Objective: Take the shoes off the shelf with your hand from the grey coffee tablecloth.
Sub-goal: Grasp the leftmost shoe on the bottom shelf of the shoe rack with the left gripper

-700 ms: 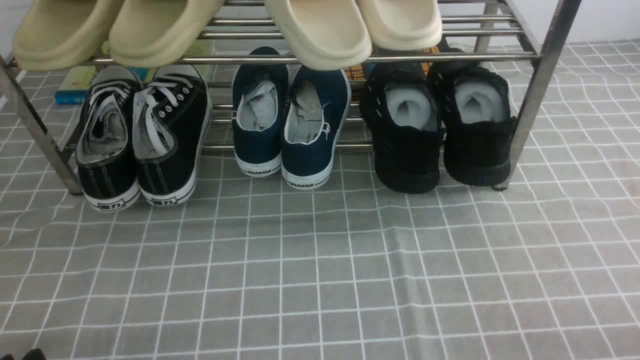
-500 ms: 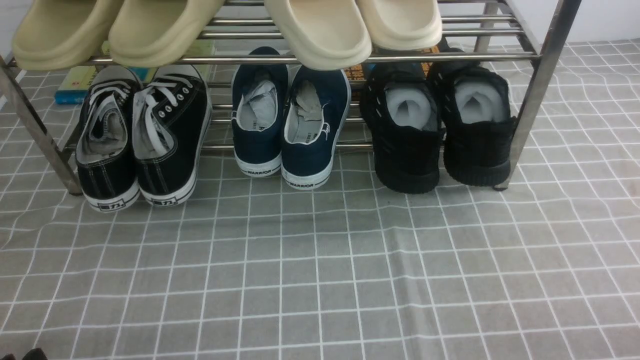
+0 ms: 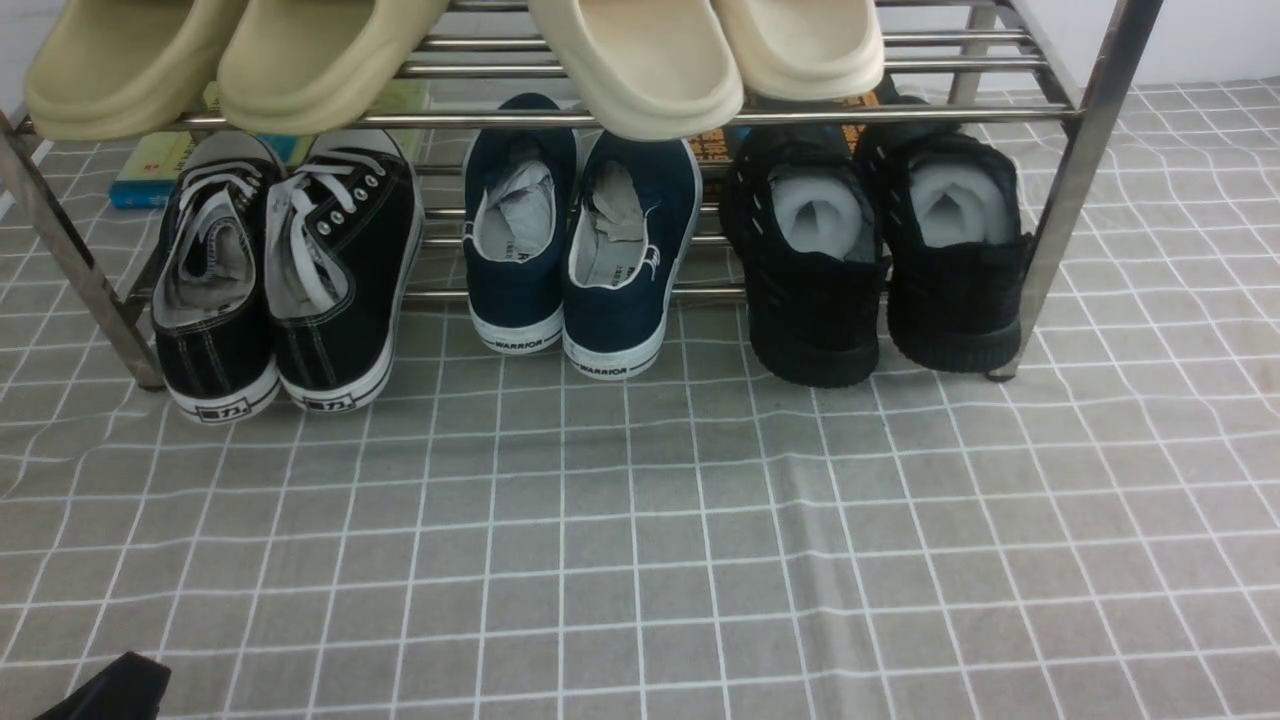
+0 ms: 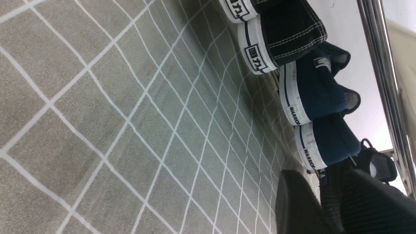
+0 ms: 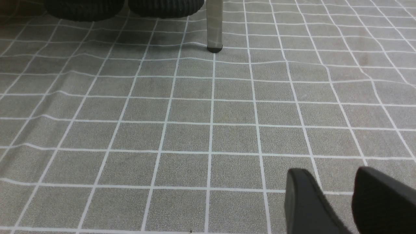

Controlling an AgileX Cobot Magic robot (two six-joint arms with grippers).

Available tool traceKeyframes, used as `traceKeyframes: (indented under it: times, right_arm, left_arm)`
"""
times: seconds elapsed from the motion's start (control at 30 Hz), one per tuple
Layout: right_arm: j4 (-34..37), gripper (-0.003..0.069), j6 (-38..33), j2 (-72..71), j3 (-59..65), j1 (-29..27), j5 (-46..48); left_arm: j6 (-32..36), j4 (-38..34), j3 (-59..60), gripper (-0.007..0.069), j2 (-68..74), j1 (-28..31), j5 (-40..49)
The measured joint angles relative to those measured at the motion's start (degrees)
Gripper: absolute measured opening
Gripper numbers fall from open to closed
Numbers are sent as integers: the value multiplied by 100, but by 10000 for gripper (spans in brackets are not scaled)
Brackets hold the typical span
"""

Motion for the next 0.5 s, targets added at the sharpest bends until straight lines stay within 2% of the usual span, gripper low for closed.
traceKeyframes:
  times: [0.17,0.23,0.3,0.4,0.47,0.5]
  right_arm:
    - [0,239,0,0,0,0,0]
    - [0,239,0,0,0,0,0]
    - [0,239,0,0,0,0,0]
    - [0,239,0,0,0,0,0]
    - [0,239,0,0,0,0,0]
    - [0,239,0,0,0,0,0]
  left_arm:
    - [314,14,-126,167,0,0,84]
    - [670,158,-659,65,0,0,304]
    - [907,477,-1281,17,164,0,399]
    - [973,947,-1827,1,728,0,715]
    - [811,1418,-2231,1,1494,0,1296]
    - [791,1418,-2268,1,1572,0,1355]
